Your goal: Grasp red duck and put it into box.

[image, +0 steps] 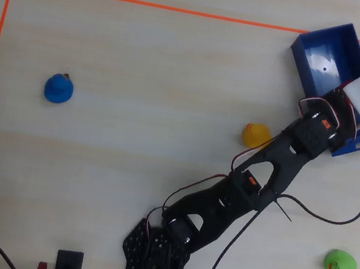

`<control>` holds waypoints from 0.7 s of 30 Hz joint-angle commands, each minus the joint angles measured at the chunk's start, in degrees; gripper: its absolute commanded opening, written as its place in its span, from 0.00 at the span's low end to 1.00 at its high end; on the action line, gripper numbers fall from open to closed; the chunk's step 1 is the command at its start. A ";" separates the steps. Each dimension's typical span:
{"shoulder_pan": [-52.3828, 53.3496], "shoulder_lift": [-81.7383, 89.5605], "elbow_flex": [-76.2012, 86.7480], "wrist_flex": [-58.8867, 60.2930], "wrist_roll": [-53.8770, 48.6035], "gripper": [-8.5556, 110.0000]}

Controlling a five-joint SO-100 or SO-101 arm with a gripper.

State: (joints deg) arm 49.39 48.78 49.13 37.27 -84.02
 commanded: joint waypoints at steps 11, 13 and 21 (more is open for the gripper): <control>1.85 -5.63 -9.84 -5.54 -0.70 0.21; 2.02 -4.83 -9.84 -3.25 -0.62 0.23; 1.85 0.79 -9.14 3.25 2.81 0.24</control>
State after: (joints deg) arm 50.54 42.01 42.89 39.46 -84.02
